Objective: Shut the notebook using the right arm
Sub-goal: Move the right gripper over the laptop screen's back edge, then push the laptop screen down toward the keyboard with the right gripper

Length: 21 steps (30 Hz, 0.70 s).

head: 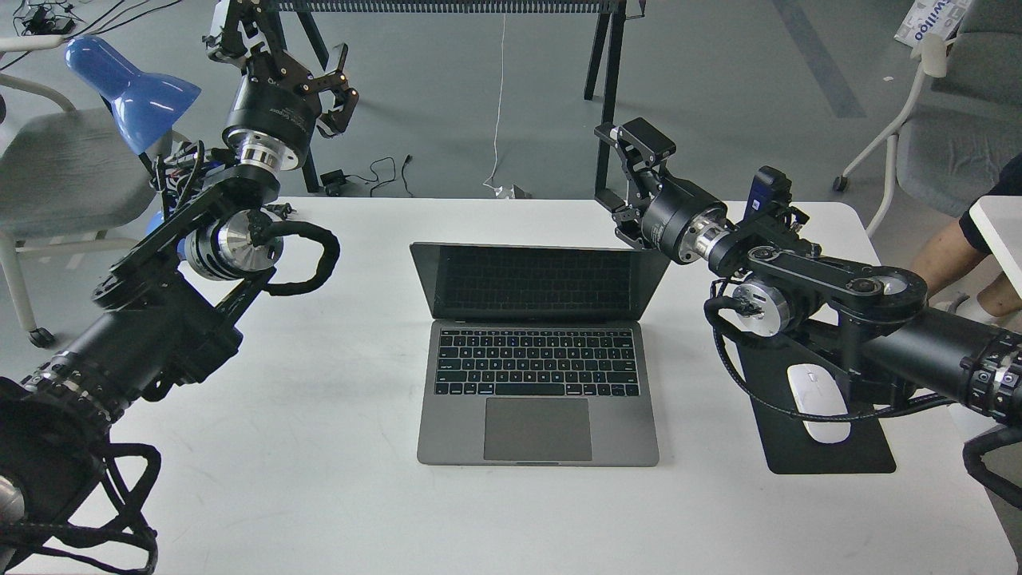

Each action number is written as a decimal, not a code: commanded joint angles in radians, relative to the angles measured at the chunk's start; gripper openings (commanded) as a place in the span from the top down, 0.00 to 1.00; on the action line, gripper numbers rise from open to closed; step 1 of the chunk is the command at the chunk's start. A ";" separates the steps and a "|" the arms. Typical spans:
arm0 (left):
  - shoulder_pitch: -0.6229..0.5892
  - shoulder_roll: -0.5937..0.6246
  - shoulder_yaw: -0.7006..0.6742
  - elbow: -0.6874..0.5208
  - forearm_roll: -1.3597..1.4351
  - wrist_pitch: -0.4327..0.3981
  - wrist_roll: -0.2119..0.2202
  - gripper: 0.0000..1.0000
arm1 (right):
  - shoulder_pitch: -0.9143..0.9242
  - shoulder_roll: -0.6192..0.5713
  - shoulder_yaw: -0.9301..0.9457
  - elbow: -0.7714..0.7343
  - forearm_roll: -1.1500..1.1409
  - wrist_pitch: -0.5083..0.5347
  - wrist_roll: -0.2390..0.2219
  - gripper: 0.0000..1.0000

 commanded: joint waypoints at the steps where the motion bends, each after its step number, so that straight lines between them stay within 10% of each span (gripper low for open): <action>1: 0.000 0.000 -0.001 0.000 0.000 0.000 0.000 0.00 | -0.005 -0.035 -0.007 0.045 -0.001 0.000 0.000 0.00; 21: 0.000 0.000 -0.001 0.000 0.000 0.000 0.000 0.00 | -0.175 -0.037 -0.009 0.197 -0.021 -0.011 0.006 0.00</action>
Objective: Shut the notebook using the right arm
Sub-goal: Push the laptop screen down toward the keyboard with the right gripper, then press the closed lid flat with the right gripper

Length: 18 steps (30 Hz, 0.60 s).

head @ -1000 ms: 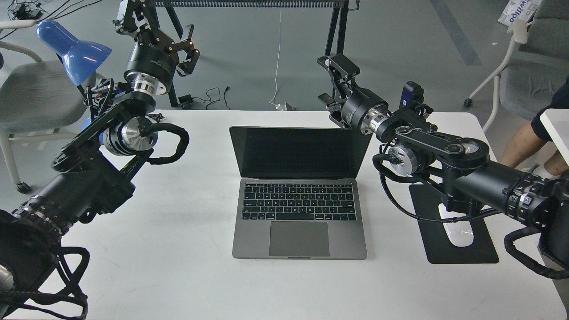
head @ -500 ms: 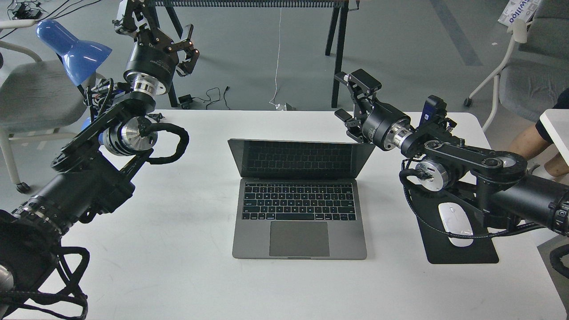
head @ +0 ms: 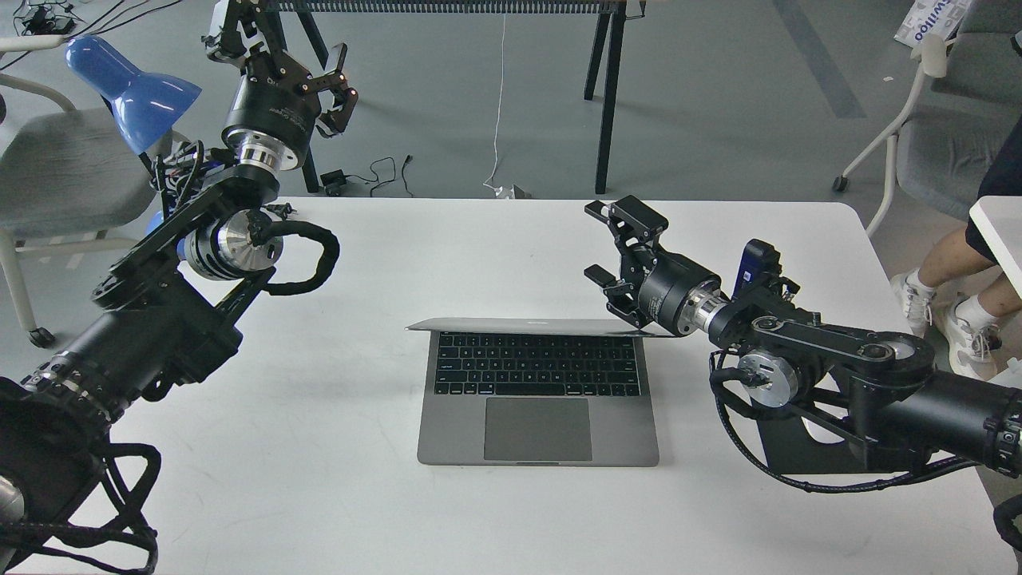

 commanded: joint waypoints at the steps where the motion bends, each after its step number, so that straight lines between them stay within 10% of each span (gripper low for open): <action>1: 0.000 0.000 0.000 0.001 0.000 0.001 0.000 0.00 | -0.026 0.002 -0.001 0.029 -0.012 -0.006 0.000 0.00; 18: 0.000 -0.001 0.000 0.001 0.000 0.001 0.000 0.00 | -0.202 0.011 -0.001 0.045 -0.061 -0.032 0.000 0.00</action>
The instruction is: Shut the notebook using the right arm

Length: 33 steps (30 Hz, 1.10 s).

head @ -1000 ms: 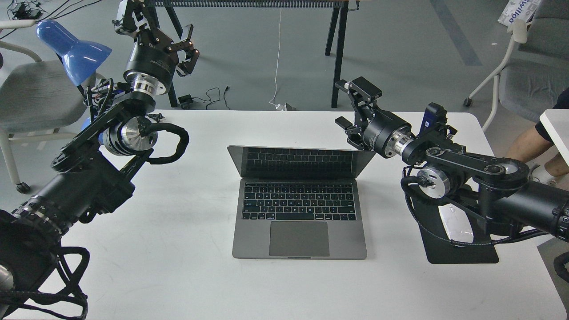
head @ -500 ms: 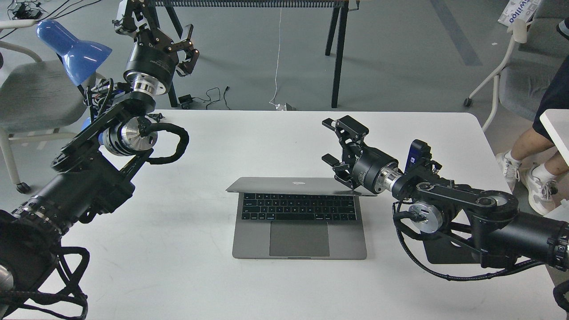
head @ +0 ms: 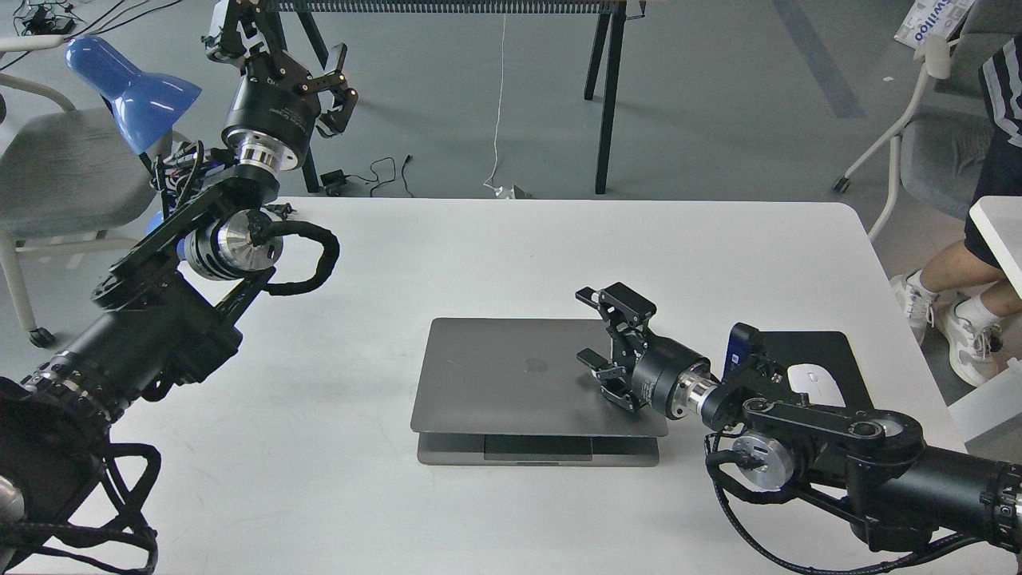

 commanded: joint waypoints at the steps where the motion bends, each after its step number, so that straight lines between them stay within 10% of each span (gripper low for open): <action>1: 0.000 0.000 0.000 0.000 0.000 0.000 0.000 0.00 | -0.022 0.016 -0.002 -0.001 -0.010 -0.004 0.000 0.00; 33: 0.000 -0.003 0.000 0.000 0.000 0.002 0.000 0.00 | 0.240 -0.026 0.000 0.094 -0.010 -0.035 0.003 0.00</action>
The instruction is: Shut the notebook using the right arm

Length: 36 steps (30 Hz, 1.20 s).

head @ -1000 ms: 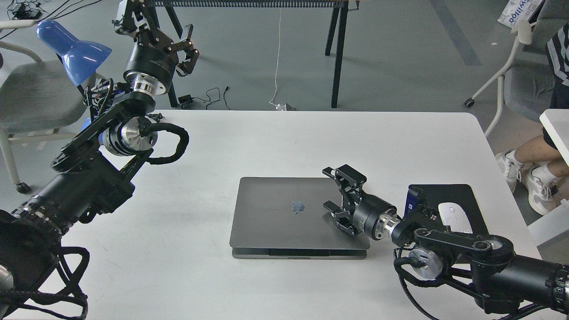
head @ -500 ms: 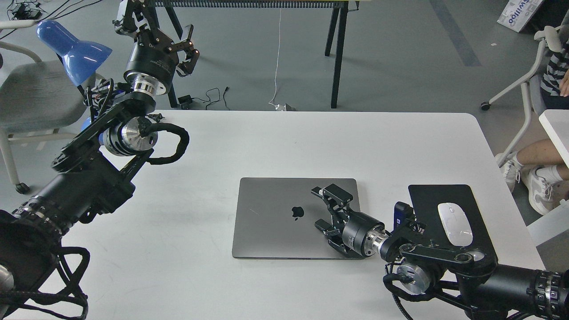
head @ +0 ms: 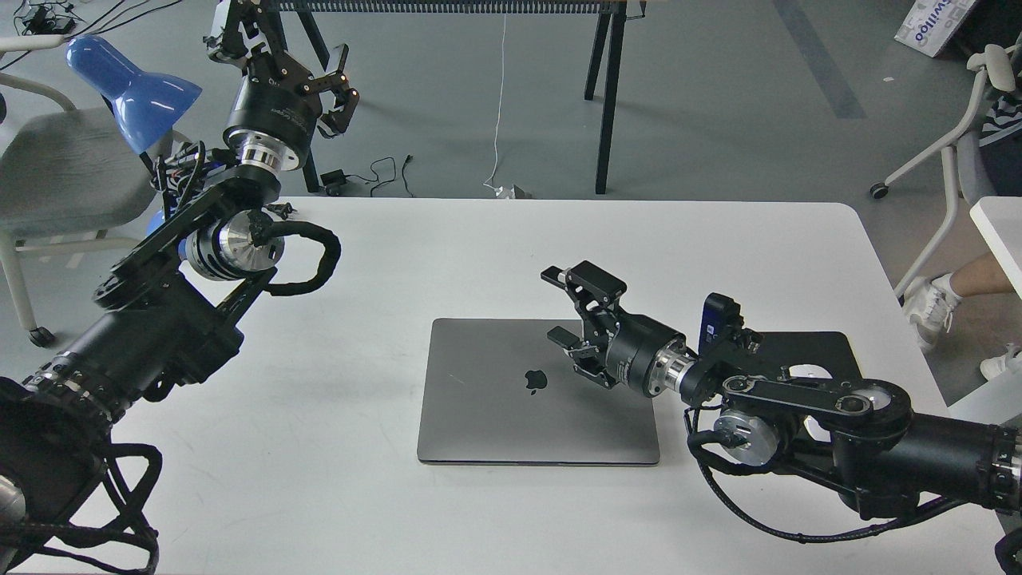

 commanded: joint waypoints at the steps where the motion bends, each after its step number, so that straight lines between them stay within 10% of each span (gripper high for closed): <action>1: 0.000 0.000 0.000 0.000 0.000 -0.001 0.000 0.00 | 0.080 -0.033 0.056 -0.002 0.000 0.004 -0.001 0.00; 18: 0.000 0.000 0.000 0.000 0.000 -0.001 0.000 0.00 | 0.195 -0.059 0.400 -0.410 0.003 0.069 0.000 0.00; 36: 0.000 0.000 0.000 -0.001 0.000 -0.001 0.000 0.00 | 0.113 0.053 0.451 -0.462 0.170 0.032 -0.003 0.00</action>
